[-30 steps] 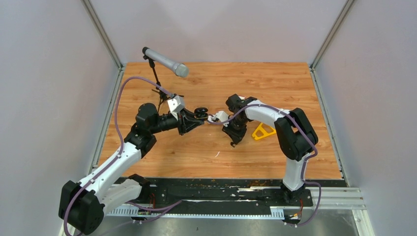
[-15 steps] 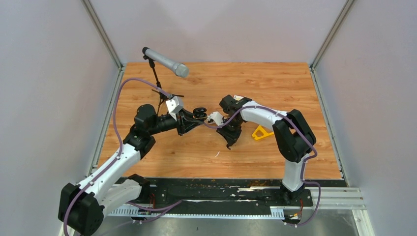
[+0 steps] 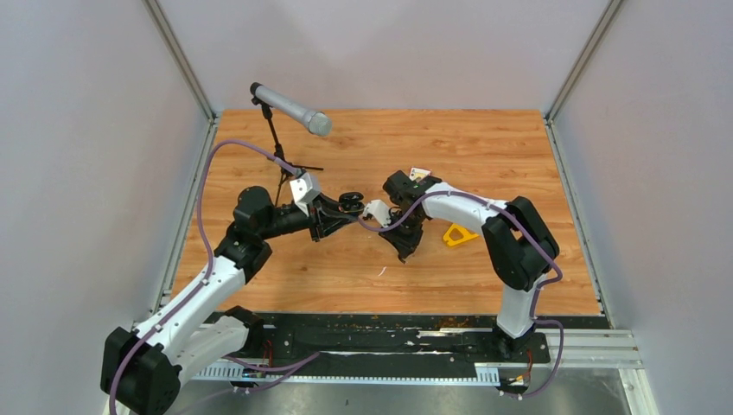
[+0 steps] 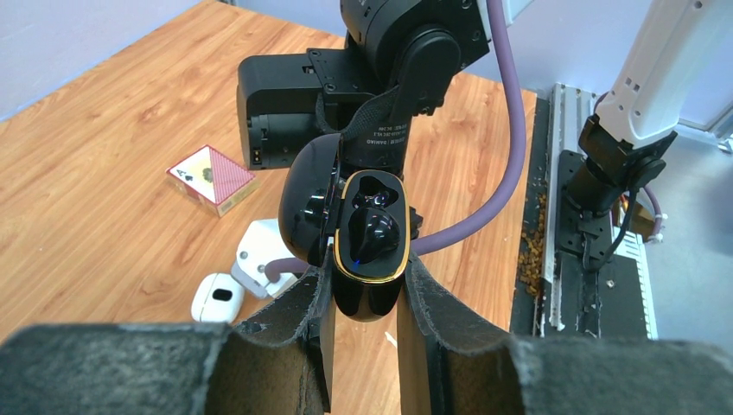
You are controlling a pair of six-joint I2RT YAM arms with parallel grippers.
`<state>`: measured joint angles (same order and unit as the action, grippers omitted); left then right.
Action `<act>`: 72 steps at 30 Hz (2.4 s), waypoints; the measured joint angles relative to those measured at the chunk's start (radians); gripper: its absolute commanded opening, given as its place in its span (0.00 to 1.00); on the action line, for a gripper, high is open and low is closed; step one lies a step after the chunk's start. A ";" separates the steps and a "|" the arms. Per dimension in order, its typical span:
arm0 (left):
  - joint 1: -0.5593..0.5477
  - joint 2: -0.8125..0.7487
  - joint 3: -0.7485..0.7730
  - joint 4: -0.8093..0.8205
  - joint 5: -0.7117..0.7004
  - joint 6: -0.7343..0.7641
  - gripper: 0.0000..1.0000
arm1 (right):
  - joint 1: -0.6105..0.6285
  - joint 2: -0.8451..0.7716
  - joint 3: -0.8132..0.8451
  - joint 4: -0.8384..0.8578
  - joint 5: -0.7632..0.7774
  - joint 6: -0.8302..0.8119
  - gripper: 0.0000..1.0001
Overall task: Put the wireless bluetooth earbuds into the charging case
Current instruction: Pick up the earbud from the center of the board.
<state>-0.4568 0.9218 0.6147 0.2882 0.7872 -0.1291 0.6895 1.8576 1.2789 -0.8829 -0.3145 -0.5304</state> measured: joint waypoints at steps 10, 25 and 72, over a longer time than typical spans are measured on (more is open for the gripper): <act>0.013 -0.015 -0.005 0.000 0.008 0.000 0.00 | 0.017 0.019 0.035 -0.006 0.008 -0.008 0.22; 0.021 0.000 -0.005 0.018 0.001 -0.004 0.00 | -0.141 -0.039 0.008 -0.098 -0.239 -0.491 0.31; 0.027 0.010 0.013 -0.077 0.023 0.024 0.00 | -0.087 -0.062 -0.181 0.105 -0.311 -1.128 0.29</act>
<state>-0.4301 0.9318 0.6277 0.2108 0.8101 -0.1055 0.6022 1.7958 1.0977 -0.7780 -0.6254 -1.6588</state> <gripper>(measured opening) 0.321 0.302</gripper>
